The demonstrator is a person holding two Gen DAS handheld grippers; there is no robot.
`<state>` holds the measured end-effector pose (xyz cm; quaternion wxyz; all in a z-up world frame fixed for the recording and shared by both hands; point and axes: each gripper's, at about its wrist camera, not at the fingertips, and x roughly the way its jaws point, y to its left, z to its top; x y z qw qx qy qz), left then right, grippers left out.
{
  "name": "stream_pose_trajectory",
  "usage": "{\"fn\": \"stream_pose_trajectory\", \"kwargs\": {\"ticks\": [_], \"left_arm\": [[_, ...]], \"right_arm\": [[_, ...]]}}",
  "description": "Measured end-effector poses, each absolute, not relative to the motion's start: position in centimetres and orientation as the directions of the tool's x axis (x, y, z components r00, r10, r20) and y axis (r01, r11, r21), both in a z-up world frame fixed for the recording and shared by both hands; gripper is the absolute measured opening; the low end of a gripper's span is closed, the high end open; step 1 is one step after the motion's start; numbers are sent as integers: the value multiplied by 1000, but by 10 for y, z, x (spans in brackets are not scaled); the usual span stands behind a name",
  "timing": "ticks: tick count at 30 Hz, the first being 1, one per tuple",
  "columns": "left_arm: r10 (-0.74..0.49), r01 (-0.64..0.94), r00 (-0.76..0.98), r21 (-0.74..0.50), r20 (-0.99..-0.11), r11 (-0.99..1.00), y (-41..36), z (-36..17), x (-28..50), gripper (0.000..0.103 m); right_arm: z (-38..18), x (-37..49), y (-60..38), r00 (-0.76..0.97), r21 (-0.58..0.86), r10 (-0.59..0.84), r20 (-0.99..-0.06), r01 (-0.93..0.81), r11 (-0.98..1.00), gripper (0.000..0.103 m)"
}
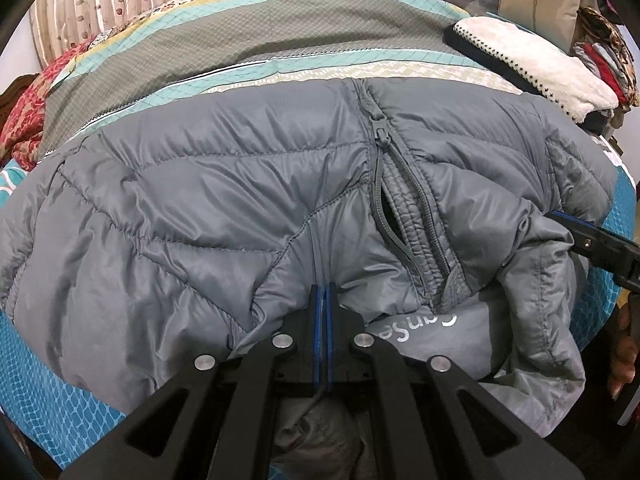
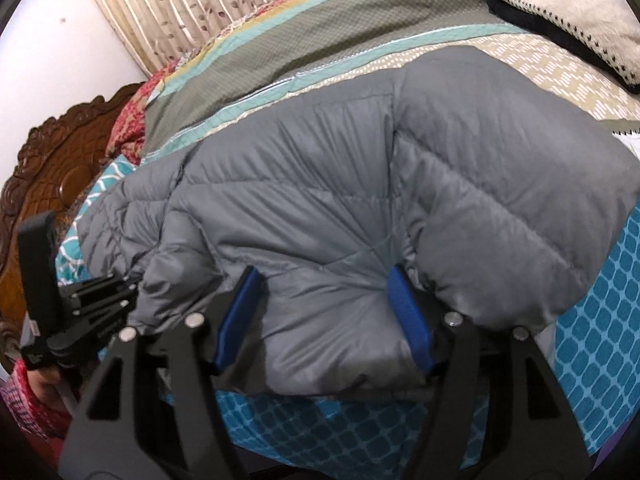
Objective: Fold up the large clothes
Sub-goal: 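Grasp the jacket hem with the right tool and fold it over the body, then grasp the folded jacket with the left tool while the right tool holds it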
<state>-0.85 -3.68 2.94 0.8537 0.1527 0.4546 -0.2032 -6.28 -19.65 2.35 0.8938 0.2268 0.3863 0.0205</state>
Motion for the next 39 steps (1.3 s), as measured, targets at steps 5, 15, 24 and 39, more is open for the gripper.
{"fn": "stream_pose_trajectory", "kwargs": {"ticks": [5,15,24,39], "left_arm": [[-265,443,497,-20,-826,896,-18,51,2,37],[-333,401,608,-83,-721,912,31,118,31,37],[-307,238,548,-207,-778,949,133,127,121,44],[-196,217,453,-105,-870,971,125,25,117,54]], "right_arm": [[37,-70,-201,698,444,242,-674,121,888,64],[100,-126,-267,869,551,138,-475,172,816,64],[81,-92,-313,819,609,167,-549,255,751,73],[8,-59,-287,701,616,267,-662,305,726,78]]}}
